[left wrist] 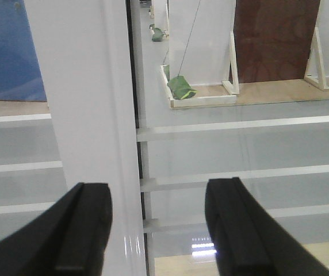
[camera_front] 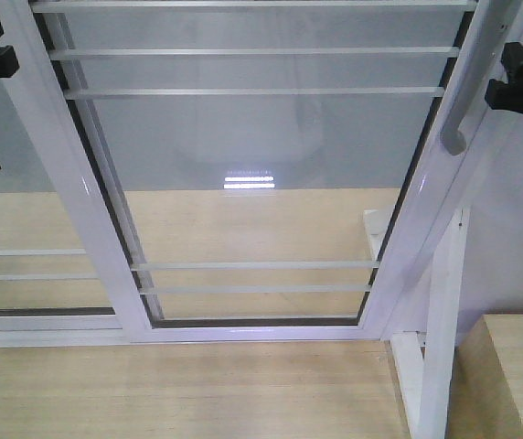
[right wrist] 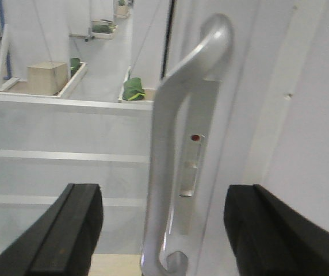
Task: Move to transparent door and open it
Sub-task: 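Reach the right gripper to the silver handle and close on it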
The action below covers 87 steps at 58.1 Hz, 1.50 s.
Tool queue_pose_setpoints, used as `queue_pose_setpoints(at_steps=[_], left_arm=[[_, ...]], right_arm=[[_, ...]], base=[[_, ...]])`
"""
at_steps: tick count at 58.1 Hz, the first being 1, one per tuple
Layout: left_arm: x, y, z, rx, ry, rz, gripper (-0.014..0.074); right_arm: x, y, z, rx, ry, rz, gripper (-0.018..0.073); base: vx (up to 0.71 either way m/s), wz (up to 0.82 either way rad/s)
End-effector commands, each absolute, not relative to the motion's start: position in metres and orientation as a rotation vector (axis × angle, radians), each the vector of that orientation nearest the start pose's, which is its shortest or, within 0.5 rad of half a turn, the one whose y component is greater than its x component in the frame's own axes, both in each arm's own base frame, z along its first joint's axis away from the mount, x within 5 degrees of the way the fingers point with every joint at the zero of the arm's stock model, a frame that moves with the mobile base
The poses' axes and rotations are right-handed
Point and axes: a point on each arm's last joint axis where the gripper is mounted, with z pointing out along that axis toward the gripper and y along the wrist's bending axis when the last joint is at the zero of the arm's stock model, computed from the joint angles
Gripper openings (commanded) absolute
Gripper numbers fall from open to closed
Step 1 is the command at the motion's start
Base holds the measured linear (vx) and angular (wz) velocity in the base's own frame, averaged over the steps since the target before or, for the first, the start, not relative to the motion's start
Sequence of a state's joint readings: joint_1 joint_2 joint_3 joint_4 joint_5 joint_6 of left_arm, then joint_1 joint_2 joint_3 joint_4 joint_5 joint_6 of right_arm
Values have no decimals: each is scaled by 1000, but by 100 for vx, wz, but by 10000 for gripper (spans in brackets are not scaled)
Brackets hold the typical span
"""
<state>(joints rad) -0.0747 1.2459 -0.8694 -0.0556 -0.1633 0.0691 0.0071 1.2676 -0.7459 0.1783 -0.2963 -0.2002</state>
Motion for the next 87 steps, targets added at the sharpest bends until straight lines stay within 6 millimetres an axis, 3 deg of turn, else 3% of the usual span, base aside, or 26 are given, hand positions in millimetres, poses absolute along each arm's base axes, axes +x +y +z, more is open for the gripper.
queue_pose_setpoints(at_steps=[1, 20, 34, 48, 61, 87], left_arm=[[279, -21, 368, 55, 1553, -48, 493], [279, -21, 368, 55, 1553, -48, 493], [279, -21, 368, 55, 1553, -48, 493], [279, -21, 368, 56, 1557, -48, 493], [279, -21, 365, 58, 1584, -48, 493], [279, -21, 365, 58, 1591, -49, 493]], right_arm=[[288, -13, 323, 86, 1555, -71, 511], [324, -18, 283, 126, 1508, -89, 511], [347, -12, 257, 58, 1480, -34, 511], [374, -11, 257, 65, 1461, 0, 511], [390, -11, 263, 64, 1443, 1, 511], [418, -11, 255, 47, 1462, 0, 489]], base=[[0, 0], [0, 0], [0, 0], [0, 0], [0, 0], [0, 0]])
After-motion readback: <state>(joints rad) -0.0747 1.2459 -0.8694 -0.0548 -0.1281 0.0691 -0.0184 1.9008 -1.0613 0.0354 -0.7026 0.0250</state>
